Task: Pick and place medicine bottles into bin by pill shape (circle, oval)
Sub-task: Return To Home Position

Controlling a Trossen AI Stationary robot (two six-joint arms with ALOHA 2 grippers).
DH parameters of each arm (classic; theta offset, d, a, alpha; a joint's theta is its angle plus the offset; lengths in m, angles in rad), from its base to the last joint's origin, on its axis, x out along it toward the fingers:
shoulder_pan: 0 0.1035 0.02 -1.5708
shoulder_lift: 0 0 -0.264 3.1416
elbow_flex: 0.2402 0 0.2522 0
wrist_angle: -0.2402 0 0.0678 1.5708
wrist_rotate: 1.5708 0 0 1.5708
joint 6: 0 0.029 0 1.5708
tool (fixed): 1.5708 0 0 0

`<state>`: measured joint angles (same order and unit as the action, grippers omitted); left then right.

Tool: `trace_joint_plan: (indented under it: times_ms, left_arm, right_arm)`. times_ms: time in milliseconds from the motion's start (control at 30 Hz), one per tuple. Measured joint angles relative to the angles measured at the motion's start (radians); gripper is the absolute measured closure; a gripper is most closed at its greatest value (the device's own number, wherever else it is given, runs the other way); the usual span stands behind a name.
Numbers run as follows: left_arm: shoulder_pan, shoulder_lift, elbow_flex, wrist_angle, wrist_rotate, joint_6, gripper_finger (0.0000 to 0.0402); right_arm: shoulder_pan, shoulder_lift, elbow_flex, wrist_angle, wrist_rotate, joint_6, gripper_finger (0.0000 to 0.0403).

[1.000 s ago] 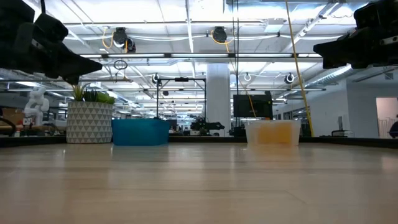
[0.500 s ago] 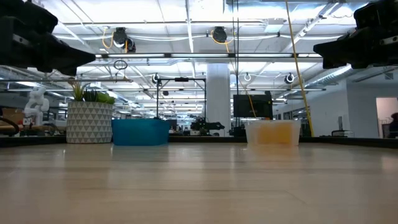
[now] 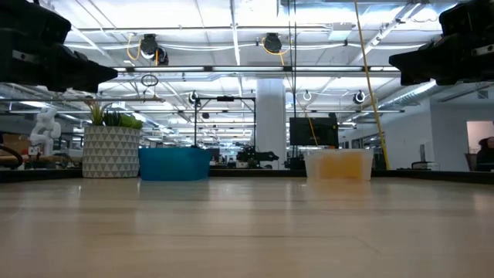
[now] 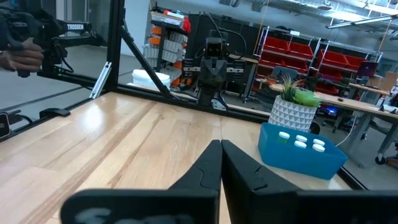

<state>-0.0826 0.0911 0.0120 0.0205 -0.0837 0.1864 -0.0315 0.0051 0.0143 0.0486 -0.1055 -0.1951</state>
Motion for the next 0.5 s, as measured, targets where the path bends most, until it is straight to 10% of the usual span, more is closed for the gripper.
trace_joint_plan:
  times_ms: [500]
  left_arm:
    - [0.0,0.0,-0.002,0.037,-0.025,0.02,0.039]
  right_arm:
    - [0.0,0.0,0.0,0.0,0.0,0.0,0.0403]
